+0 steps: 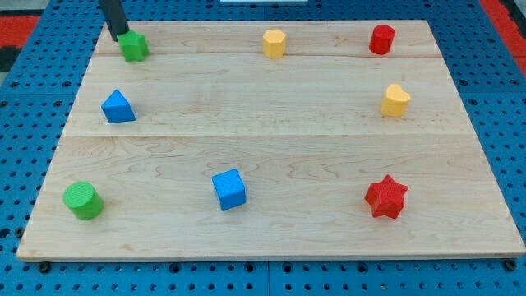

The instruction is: Push the green star left below the hexagon

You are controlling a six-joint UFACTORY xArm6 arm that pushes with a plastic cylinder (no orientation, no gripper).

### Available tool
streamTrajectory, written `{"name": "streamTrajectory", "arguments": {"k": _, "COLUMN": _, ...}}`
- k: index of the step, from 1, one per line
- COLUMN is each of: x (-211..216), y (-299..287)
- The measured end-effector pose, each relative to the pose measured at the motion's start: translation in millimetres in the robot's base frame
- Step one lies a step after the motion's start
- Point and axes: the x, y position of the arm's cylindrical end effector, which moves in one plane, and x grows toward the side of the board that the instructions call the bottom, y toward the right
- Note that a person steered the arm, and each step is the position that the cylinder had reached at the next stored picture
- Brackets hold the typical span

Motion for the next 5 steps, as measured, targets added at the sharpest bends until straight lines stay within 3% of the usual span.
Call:
{"name": "streamTrajectory", "arguments": {"k": 1, "x": -3, "y": 75}}
{"name": "streamTrajectory", "arguments": {"k": 2, "x": -29, "y": 14}}
{"name": "streamTrajectory", "arguments": {"k": 5, "x": 33, "y": 79}}
